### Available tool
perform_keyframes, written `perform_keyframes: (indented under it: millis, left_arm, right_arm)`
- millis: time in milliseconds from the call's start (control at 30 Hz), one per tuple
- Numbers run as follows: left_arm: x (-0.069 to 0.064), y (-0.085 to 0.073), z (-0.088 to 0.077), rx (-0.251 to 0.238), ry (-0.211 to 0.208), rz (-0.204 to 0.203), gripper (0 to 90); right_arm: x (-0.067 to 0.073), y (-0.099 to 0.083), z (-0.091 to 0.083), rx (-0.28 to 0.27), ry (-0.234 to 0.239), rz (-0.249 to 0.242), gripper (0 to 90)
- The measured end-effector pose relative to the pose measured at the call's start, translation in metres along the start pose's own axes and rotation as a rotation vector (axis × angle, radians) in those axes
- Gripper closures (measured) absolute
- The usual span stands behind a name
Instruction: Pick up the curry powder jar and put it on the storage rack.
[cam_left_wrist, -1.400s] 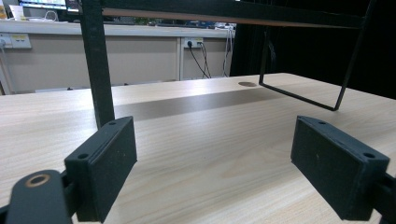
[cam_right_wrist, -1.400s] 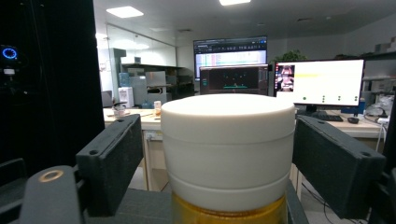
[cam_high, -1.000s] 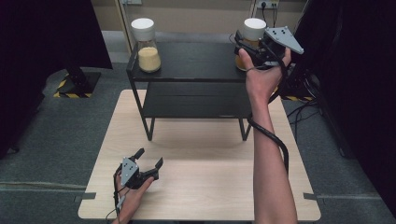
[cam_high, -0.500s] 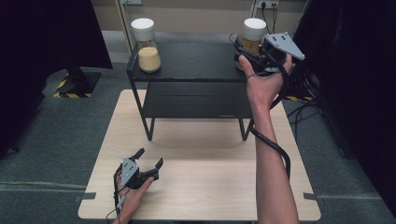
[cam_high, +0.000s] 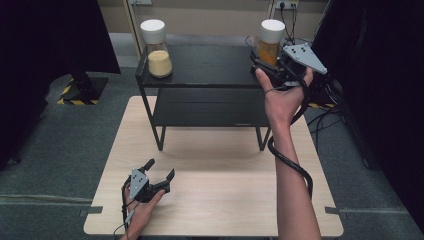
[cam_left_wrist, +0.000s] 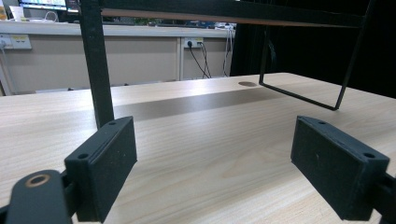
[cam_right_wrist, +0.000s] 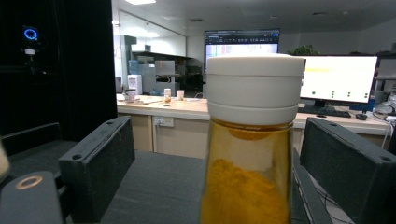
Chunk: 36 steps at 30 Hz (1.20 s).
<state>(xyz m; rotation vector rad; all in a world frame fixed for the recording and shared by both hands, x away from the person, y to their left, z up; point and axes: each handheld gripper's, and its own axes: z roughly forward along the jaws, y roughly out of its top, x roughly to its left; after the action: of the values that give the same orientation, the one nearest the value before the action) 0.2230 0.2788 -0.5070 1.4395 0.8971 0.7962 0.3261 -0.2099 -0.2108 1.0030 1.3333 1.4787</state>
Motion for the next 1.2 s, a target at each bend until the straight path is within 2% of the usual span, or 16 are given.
perform_keyframes:
  millis: [633,1200]
  left_arm:
    - [0.000,0.000,0.000,0.003,-0.002,0.004,13.7]
    - [0.000,0.000,0.000,0.003,0.000,0.005,13.7]
  right_arm:
    - [0.006,-0.013,-0.032,-0.007,0.039,-0.006,10.4]
    - [0.007,-0.043,-0.059,-0.004,0.066,0.010,10.4]
